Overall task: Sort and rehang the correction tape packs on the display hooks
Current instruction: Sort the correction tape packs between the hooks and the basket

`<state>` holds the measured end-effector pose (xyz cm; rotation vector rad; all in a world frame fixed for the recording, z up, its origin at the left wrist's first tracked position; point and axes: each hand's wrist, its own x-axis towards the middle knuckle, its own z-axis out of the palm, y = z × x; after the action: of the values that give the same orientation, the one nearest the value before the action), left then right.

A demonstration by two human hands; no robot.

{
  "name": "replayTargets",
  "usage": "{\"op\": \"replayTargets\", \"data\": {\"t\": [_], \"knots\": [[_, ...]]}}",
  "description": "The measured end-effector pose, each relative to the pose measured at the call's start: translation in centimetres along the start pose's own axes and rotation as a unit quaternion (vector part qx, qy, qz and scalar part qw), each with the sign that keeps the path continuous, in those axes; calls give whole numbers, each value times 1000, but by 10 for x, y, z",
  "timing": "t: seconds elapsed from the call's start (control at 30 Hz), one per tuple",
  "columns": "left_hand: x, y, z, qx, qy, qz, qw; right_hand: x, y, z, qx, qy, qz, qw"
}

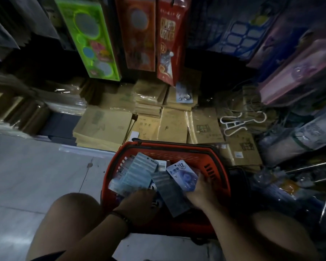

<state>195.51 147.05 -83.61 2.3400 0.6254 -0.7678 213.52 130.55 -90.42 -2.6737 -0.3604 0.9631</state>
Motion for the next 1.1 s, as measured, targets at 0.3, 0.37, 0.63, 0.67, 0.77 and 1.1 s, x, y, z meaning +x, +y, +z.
{"op": "replayTargets", "data": {"t": [0.3, 0.37, 0.63, 0.67, 0.77, 1.1], "knots": [[16, -1, 8, 68, -64, -8, 996, 17, -5, 17, -14, 38, 42, 998], [14, 2, 9, 78, -63, -3, 995, 9, -14, 16, 38, 25, 23, 999], [6, 11, 15, 54, -78, 27, 995, -48, -14, 22, -99, -9, -109, 989], [3, 14, 15, 57, -76, 28, 995, -52, -14, 23, -106, -20, -109, 988], [-3, 21, 15, 64, -74, 30, 995, -62, -14, 26, -124, -33, -115, 985], [3, 14, 24, 36, -113, -21, 993, -68, -9, 46, -149, -36, -104, 983]]}}
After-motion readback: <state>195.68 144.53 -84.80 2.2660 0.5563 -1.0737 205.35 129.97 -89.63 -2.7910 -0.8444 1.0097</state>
